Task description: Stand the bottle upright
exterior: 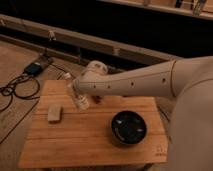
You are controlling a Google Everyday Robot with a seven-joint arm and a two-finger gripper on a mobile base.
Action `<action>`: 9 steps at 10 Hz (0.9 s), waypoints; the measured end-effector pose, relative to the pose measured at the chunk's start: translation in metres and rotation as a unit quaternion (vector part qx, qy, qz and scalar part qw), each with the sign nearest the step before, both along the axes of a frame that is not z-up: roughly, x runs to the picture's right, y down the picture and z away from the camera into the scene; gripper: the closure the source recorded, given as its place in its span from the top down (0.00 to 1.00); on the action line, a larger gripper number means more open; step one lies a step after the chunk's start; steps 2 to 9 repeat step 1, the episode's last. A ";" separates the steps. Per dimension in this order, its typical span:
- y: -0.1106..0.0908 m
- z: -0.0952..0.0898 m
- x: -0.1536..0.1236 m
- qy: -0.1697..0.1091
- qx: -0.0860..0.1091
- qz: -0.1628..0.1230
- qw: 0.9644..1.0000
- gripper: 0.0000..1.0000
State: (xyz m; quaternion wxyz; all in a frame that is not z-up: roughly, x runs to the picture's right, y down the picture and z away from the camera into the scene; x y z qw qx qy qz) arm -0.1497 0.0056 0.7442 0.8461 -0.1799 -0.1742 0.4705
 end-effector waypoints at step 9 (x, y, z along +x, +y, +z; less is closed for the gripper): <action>0.006 -0.002 0.002 -0.016 0.006 -0.022 1.000 0.00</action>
